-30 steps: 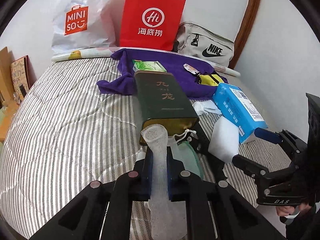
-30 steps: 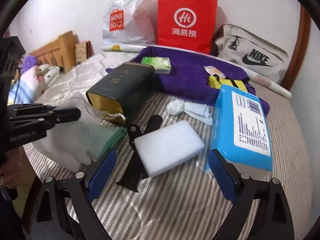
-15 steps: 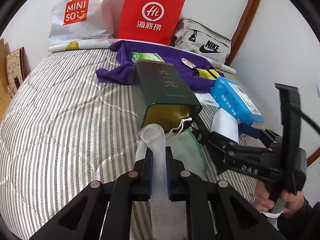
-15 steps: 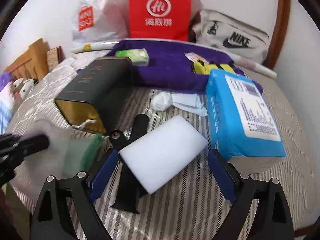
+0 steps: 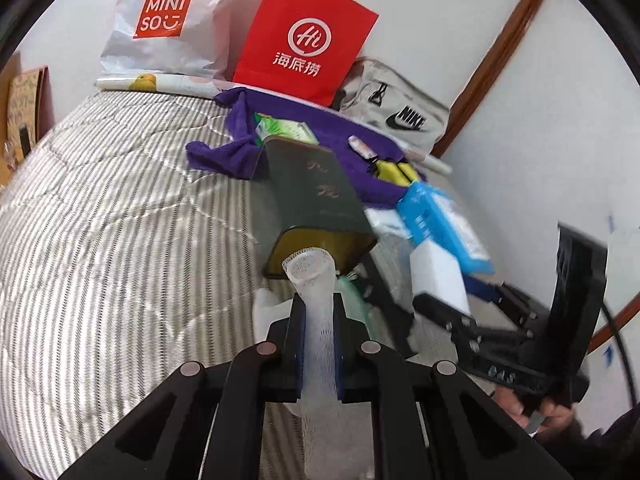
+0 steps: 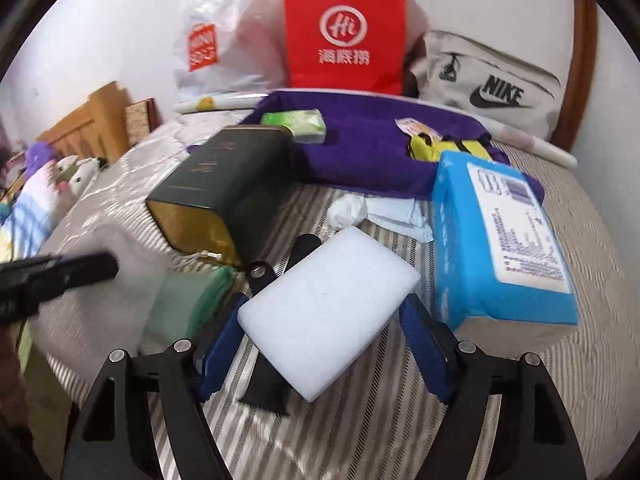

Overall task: Organize soft objects
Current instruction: 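Lift the mesh bag with the left gripper while the right lifts the sponge block toward the towel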

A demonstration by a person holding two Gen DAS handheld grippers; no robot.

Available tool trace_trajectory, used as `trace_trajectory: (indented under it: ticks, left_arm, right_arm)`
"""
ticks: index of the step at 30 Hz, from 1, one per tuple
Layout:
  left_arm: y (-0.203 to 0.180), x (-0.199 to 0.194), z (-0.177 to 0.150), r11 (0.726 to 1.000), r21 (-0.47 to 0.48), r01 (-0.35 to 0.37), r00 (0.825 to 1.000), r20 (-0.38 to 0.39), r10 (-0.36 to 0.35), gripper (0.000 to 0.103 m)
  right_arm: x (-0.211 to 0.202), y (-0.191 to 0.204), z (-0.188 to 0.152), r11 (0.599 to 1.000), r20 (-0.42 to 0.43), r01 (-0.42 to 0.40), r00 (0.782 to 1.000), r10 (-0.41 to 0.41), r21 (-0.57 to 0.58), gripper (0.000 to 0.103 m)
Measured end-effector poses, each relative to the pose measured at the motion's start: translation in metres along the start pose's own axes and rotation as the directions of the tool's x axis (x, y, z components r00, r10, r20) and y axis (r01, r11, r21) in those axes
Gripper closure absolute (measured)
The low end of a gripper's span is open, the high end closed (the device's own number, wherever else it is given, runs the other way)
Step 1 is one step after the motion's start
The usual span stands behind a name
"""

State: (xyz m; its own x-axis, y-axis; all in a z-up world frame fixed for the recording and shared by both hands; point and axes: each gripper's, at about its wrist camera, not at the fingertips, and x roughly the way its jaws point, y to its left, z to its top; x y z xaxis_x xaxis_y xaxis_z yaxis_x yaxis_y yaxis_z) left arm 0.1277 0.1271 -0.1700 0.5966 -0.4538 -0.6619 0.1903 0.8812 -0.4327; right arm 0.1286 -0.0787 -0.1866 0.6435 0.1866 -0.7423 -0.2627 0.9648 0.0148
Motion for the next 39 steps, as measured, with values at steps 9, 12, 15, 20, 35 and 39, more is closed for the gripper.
trace_trajectory:
  ticks: [9,12,15,20,35,39]
  left_arm:
    - [-0.016,-0.015,0.009,1.0,-0.006,-0.009,0.999,0.036,0.009,0.092]
    - [-0.025,-0.018,0.013,1.0,-0.004,-0.021,0.999,0.043,0.021,0.092]
    - [-0.031,-0.019,0.016,1.0,-0.003,-0.029,0.999,0.045,0.029,0.092]
    - [-0.041,-0.019,0.025,0.999,-0.002,-0.045,0.998,0.046,0.046,0.092]
    - [-0.071,-0.017,0.077,0.996,0.061,-0.07,0.994,0.084,0.065,0.092]
    - [-0.069,-0.009,0.092,0.996,0.05,-0.078,0.994,0.086,0.073,0.092]
  right_arm:
    - [-0.05,-0.025,-0.022,0.997,0.043,-0.069,0.997,0.071,-0.045,0.027]
    - [-0.061,-0.039,-0.036,0.997,0.044,-0.05,0.998,0.052,-0.054,0.027]
    - [-0.07,-0.053,-0.046,0.998,0.046,-0.026,0.999,0.029,-0.051,0.027]
    - [-0.084,-0.084,-0.049,1.0,0.064,-0.001,0.998,0.001,0.0,0.027]
    - [-0.105,-0.119,0.015,1.0,0.192,0.03,0.981,-0.031,0.008,0.027]
    - [-0.097,-0.119,0.034,1.0,0.186,0.008,0.983,-0.009,0.009,0.027]
